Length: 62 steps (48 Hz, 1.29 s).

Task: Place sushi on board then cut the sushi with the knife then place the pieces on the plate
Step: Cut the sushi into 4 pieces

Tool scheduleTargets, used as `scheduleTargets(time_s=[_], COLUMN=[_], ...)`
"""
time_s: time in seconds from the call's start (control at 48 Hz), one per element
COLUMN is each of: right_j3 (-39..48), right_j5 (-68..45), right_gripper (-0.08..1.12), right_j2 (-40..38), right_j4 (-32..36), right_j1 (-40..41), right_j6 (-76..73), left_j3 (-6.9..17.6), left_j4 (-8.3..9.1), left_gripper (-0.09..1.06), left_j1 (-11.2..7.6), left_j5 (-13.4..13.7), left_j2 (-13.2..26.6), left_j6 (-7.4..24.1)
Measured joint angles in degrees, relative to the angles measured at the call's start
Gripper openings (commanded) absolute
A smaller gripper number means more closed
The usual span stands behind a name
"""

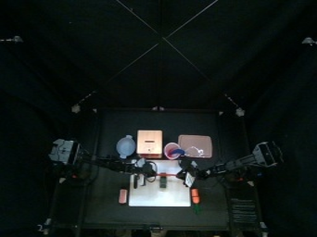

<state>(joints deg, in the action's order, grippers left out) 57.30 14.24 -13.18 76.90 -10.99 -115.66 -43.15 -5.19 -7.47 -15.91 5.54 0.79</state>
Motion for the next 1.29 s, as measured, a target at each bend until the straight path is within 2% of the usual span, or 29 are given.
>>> scheduleTargets(time_s=[0.708, 1.021, 1.292], right_j3=[-0.09, -0.62, -1.41], right_j5=[0.00, 0.00, 0.00], right_gripper=[0.31, 0.31, 0.31], right_j2=[0.79, 3.96, 6.86], right_j4=[-0.70, -1.93, -2.64], right_j1=[0.35, 0.35, 0.44], right_j6=[0.00, 0.00, 0.00], left_j3=[0.35, 0.53, 1.14], left_j4=[-0.44, -0.35, -1.67], left_gripper=[0.48, 0.48, 0.48], left_j1=[-0.09, -0.09, -0.09], left_j5=[-0.18, -0.09, 0.62], left_j2=[1.85, 3.52, 5.89], left_j6=[-0.09, -0.09, -0.09])
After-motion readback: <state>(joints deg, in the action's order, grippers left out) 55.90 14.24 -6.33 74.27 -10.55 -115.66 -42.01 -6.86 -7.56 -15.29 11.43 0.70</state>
